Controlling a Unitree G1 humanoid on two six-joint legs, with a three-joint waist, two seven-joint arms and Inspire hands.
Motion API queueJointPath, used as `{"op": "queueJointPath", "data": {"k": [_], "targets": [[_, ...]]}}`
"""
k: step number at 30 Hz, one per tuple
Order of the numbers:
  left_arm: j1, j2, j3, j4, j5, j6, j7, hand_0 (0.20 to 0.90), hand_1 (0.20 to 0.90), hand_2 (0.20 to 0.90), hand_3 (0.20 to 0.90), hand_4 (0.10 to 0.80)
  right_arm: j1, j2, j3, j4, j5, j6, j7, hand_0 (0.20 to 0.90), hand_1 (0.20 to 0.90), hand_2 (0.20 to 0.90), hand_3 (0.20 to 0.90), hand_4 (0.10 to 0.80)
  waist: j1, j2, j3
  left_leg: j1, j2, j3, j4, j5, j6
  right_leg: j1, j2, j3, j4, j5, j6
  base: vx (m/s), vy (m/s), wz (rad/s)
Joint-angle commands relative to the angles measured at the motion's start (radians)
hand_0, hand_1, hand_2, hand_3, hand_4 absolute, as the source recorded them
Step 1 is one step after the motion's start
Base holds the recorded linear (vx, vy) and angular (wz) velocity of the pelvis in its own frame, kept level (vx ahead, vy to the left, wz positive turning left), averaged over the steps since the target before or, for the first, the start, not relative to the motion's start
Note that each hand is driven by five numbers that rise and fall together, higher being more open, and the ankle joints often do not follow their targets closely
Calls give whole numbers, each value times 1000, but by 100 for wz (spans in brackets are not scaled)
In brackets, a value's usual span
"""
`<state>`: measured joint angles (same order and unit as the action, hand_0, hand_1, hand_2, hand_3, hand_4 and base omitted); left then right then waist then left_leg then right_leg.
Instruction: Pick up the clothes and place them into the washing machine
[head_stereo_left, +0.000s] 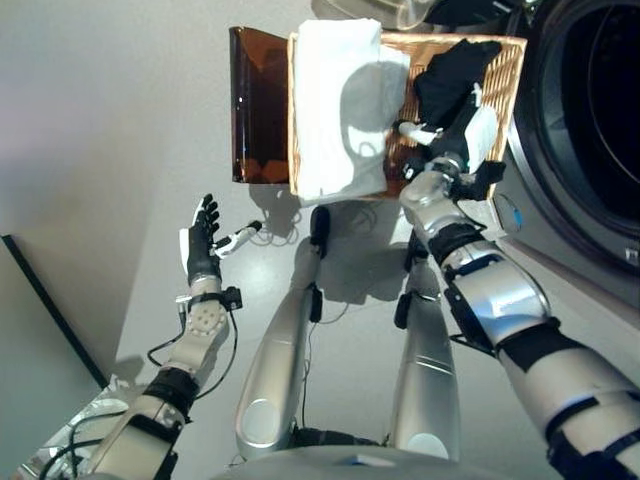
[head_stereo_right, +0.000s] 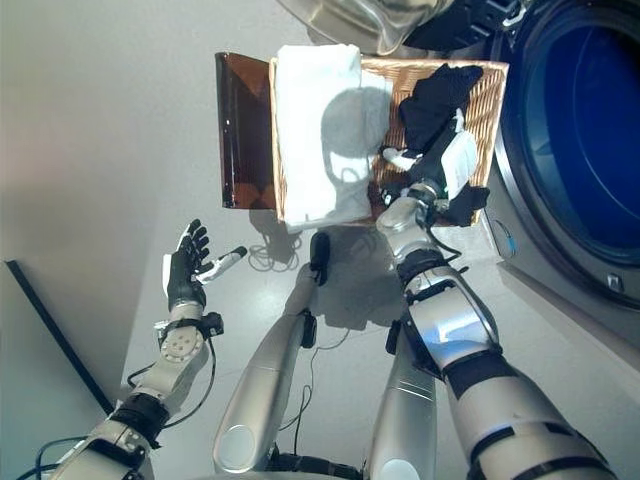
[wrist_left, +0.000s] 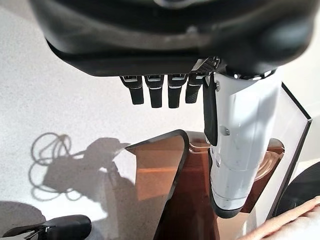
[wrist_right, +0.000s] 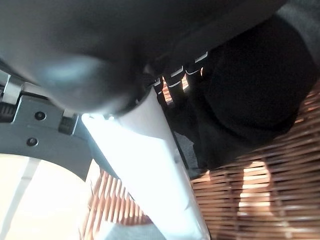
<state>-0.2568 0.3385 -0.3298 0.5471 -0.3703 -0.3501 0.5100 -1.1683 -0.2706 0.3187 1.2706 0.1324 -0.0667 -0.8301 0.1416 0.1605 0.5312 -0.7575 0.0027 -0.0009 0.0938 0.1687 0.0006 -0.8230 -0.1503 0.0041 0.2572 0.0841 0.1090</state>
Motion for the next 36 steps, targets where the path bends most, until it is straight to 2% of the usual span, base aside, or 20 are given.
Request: {"op": "queueJointPath", "data": {"k": [1,7,8,9,10,11,19,36], "targets": [[58,79,29,-90,-9,-60,19,900,900,900,900,800,-58,-59,3,4,34,-22,58,900,900,900,900,800,43,95,-11,-80,-26,52,9,-15,-41,-30,7,51,95,-90,-12,0,0,0],[58,80,35,-75,-21,-66,11,900,900,900,900,800,-102,-102,7,23,72,-31,91,900,900,900,900,800,45,102,-11,-93,-34,53,7,-13,-40,-50,0,54,106,-94,-10,-3,15,2],[56,79,37,-75,-23,-66,10,900,900,900,900,800,-108,-109,6,24,79,-31,94,812,812,812,812,737,46,103,-11,-97,-32,54,5,-9,-40,-55,2,56,103,-89,-10,1,32,2],[57,80,37,-76,-25,-68,10,900,900,900,900,800,-114,-117,6,27,84,-33,98,680,680,680,680,643,47,105,-11,-98,-33,54,4,-8,-40,-55,1,57,103,-90,-10,0,0,0],[58,80,36,-76,-25,-68,10,900,900,900,900,800,-112,-117,5,27,85,-33,98,505,505,505,505,518,45,105,-11,-94,-35,54,4,-11,-40,-52,-2,56,105,-95,-10,0,0,0],[60,81,43,-77,-29,-70,5,900,900,900,900,800,-124,-137,9,31,87,-33,106,203,203,203,203,302,48,107,-11,-97,-33,53,0,-6,-41,-57,-1,58,103,-89,-10,0,0,0],[71,74,60,-65,-35,-74,3,900,900,900,900,800,-123,-200,17,35,52,-26,97,200,200,200,200,300,47,106,-11,-92,-35,55,-3,-6,-40,-55,0,59,107,-90,-8,0,0,0],[70,54,64,-4,-44,-63,-17,900,900,900,900,800,-41,-166,-5,-50,49,-58,97,200,200,200,200,300,18,72,-11,-7,-26,57,14,-33,-36,43,7,52,103,-108,-10,7,-3,0]]}}
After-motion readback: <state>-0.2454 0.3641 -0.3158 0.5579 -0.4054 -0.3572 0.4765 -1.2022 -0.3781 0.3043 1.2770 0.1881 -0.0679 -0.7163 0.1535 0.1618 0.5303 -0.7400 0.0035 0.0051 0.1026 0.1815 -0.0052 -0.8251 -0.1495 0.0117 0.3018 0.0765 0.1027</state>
